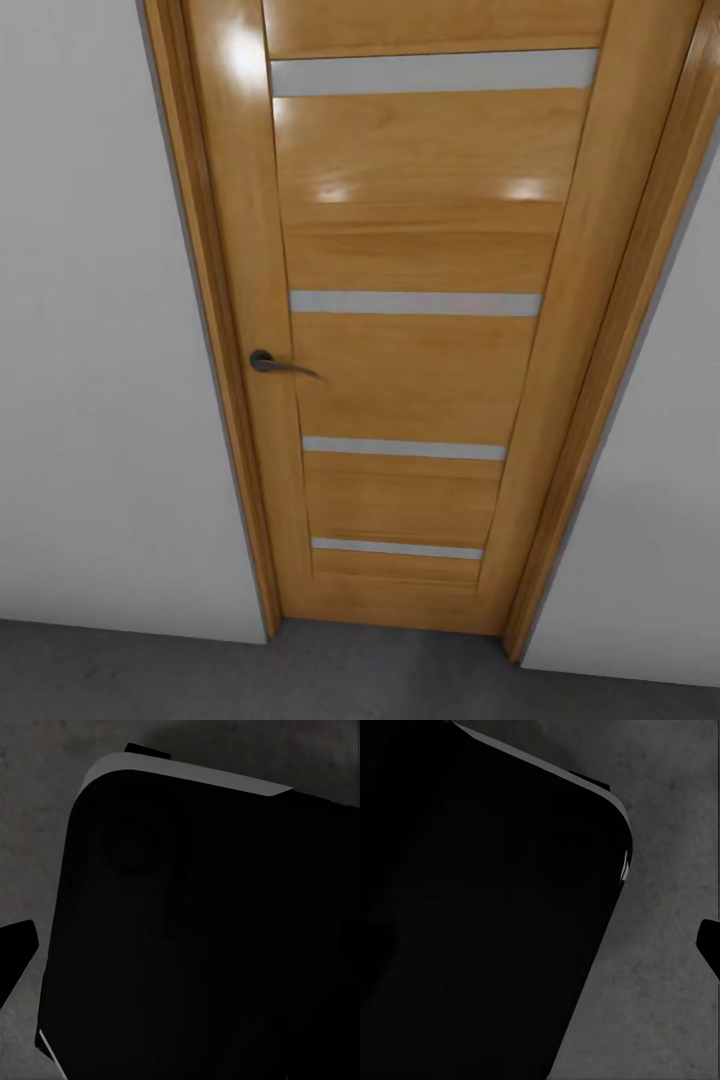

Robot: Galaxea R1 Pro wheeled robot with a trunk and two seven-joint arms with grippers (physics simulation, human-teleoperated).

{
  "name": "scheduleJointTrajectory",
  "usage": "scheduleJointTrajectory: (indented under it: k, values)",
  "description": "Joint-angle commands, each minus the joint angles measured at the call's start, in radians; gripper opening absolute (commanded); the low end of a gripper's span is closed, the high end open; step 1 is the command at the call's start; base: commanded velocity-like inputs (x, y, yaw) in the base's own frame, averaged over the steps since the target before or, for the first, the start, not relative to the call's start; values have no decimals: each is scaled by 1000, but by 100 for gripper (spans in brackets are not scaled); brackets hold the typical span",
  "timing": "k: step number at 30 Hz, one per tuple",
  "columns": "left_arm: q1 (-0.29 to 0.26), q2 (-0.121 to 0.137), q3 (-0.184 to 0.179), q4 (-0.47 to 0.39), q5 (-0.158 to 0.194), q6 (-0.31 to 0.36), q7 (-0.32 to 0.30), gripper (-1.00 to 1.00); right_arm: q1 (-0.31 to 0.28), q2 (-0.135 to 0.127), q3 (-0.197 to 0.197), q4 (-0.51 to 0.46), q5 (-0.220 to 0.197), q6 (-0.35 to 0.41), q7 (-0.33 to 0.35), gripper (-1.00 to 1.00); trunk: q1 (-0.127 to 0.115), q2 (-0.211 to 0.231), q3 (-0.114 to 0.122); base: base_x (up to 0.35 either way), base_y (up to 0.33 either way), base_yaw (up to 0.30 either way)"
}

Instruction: Move the two storage containers from the living room to the garage. In the garage, place one container on the floor and stack the other container on top of it (either order is fine).

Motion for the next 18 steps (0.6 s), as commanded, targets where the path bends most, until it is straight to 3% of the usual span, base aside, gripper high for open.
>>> scheduleJointTrajectory:
  k: [1,8,18]
  values:
    - [0,-1,4,0,3,-2,1,100,0,0,1,1,2,-4,1,100,0,0,-1,0,-152,0]
    - [0,0,4,0,5,-2,1,100,0,0,1,1,2,-5,1,100,0,0,-1,0,-177,0]
    - [0,0,5,0,5,-2,1,100,0,0,-2,1,2,-5,1,100,0,0,-1,0,-25,10]
